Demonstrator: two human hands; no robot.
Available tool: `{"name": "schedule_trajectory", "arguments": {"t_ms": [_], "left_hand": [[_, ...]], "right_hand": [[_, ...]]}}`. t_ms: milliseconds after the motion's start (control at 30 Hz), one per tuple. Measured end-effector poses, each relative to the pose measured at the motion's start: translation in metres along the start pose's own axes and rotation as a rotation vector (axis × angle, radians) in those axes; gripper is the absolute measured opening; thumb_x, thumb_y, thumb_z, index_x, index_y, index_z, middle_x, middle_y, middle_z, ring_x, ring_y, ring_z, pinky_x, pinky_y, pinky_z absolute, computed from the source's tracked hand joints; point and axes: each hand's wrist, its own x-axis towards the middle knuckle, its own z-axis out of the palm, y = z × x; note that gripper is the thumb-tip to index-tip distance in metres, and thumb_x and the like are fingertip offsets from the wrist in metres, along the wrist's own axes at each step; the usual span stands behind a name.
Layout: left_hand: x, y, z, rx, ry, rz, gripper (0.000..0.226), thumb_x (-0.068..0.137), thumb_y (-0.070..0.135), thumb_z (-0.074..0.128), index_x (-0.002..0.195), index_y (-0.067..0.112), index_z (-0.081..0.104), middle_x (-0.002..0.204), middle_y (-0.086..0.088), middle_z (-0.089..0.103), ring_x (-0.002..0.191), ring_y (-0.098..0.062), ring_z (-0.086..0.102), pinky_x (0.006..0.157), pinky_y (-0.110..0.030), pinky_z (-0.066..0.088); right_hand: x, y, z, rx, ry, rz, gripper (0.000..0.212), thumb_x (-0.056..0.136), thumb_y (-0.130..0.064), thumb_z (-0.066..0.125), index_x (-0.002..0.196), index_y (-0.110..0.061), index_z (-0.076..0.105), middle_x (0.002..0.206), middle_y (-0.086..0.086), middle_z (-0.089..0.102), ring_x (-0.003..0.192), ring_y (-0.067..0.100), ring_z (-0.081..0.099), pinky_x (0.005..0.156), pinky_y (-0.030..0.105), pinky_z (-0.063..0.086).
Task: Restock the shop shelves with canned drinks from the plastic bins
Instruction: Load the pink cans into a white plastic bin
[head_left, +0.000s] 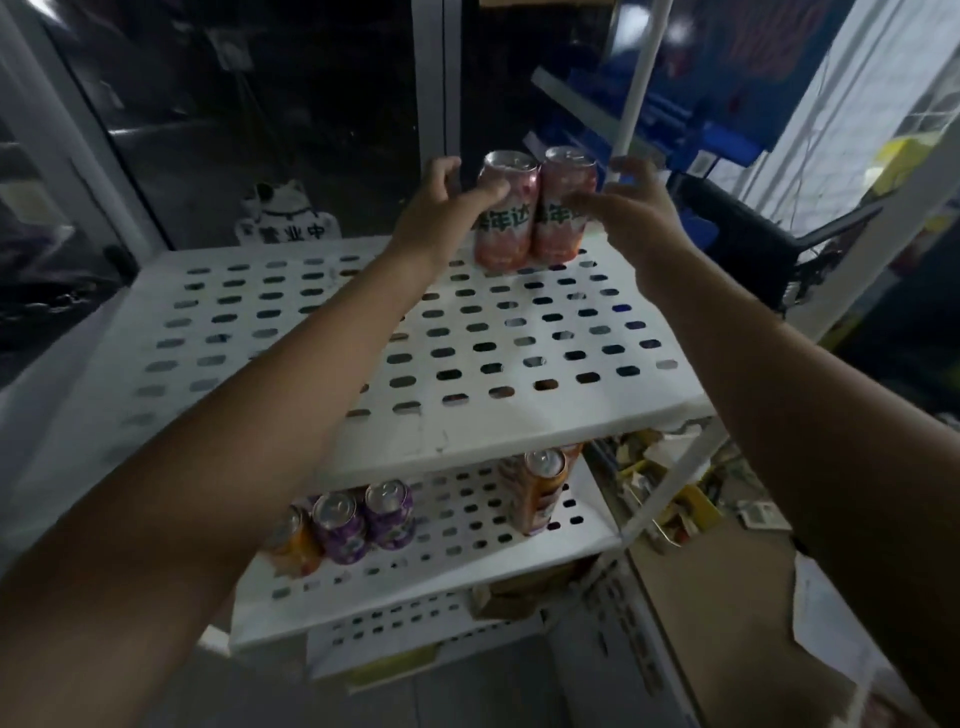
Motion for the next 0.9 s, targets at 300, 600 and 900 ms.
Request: {"name": "schedule_trajectory", "arguments": {"t_ms": [300, 600, 900], "left_hand": [[0.036, -0.017, 0.012, 0.054, -0.068, 0.052, 0.049, 0.088, 0.034, 0.075, 0.129, 0.023, 0.050, 0.121, 0.007, 0.059, 0.115, -0.014, 0.057, 0.091, -0.026, 0.049], [-0.008, -0.002, 0.003, 0.008, -0.027, 0.171, 0.046, 0.080, 0.042, 0.083, 0.120, 0.027, 0.067, 0.116, 0.009, 0.072, 0.107, -0.008, 0.069, 0.097, -0.041, 0.057], [-0.159, 0.043, 0.057, -0.096, -0.232, 0.255, 0.047, 0.066, 0.054, 0.086, 0.108, 0.038, 0.072, 0.104, 0.019, 0.075, 0.099, -0.008, 0.072, 0.082, -0.030, 0.060]], "right_hand": [[0.031, 0.017, 0.022, 0.027, -0.043, -0.023, 0.069, 0.067, -0.022, 0.086, 0.129, -0.024, 0.055, 0.121, -0.005, 0.067, 0.113, 0.014, 0.064, 0.104, 0.045, 0.050], [-0.038, -0.006, 0.007, -0.094, 0.194, -0.201, 0.048, 0.067, -0.037, 0.088, 0.109, -0.027, 0.068, 0.097, -0.015, 0.070, 0.090, -0.004, 0.065, 0.083, 0.020, 0.054], [-0.225, 0.005, -0.103, -0.168, 0.310, -0.240, 0.049, 0.078, -0.052, 0.080, 0.118, -0.029, 0.066, 0.100, -0.015, 0.072, 0.092, -0.002, 0.068, 0.077, 0.019, 0.057]]}}
